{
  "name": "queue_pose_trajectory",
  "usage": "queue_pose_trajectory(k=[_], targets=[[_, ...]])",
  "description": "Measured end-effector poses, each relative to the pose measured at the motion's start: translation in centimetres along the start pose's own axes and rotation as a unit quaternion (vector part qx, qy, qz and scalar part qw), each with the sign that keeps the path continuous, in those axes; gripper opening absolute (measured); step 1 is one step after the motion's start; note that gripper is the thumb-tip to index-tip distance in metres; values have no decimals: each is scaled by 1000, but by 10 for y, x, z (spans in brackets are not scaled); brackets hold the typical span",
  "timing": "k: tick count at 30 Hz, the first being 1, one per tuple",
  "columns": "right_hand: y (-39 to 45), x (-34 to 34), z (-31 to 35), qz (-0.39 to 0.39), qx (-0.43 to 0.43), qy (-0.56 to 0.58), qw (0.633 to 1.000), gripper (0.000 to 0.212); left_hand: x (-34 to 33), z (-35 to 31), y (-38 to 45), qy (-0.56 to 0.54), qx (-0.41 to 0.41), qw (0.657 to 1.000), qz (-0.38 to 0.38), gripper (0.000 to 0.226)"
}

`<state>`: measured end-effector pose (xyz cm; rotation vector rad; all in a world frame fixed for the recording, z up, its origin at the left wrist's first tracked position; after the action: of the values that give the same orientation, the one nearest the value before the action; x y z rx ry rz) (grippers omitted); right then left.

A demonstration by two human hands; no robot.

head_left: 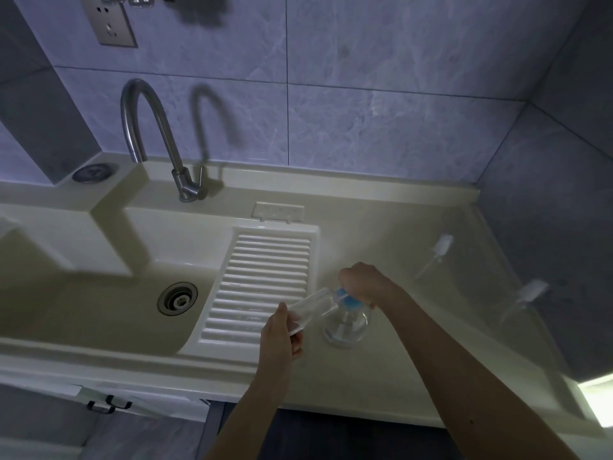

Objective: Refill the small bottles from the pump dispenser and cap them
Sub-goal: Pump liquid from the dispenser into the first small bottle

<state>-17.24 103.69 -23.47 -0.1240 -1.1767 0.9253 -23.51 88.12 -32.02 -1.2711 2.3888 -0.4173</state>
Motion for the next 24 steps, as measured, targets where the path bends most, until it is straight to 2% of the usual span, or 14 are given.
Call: queue_pose_trajectory(k=[3, 5, 8, 10, 13, 15, 17, 19, 21, 24], targets=[[2, -3, 1, -18, 8, -52, 998, 30, 3, 4, 3, 0, 5, 1000, -9, 38], [4, -6, -1, -10, -10, -14, 1000, 31, 3, 4, 4, 1, 3, 1000, -12, 37], [4, -3, -1, -1, -26, 44, 999, 18, 3, 2, 3, 7, 2, 1000, -10, 36], [1, -3, -1, 18, -54, 83, 995, 19, 3, 2, 1, 9, 1, 1000, -5, 36], [0, -5, -3, 85, -74, 137, 984, 52, 1, -1, -1, 7, -1, 1000, -2, 37], [0, -8, -5, 116, -98, 140, 978, 62, 0, -2, -1, 4, -2, 1000, -2, 36], [1, -10, -5, 123, -96, 121, 980, 57, -1, -3, -2, 3, -4, 1000, -2, 36], [2, -9, -3, 110, -69, 90, 987, 39, -1, -3, -2, 3, -4, 1000, -3, 36], [6, -7, -2, 67, -42, 64, 995, 28, -2, -3, -1, 0, -3, 1000, -4, 36], [10, -5, -3, 14, -35, 42, 998, 21, -1, 0, 1, 6, 0, 1000, -14, 38]])
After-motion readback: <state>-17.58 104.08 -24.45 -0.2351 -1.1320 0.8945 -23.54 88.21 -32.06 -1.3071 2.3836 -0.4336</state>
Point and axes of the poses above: each hand's wrist, its own y-axis towards the middle knuckle, its own x-axis out of the back of the hand, z = x × y, the point moved 5 cm from there along y, towards the middle knuckle, and after that the axes turned 1 degree about -z, right-handed, at the moved point
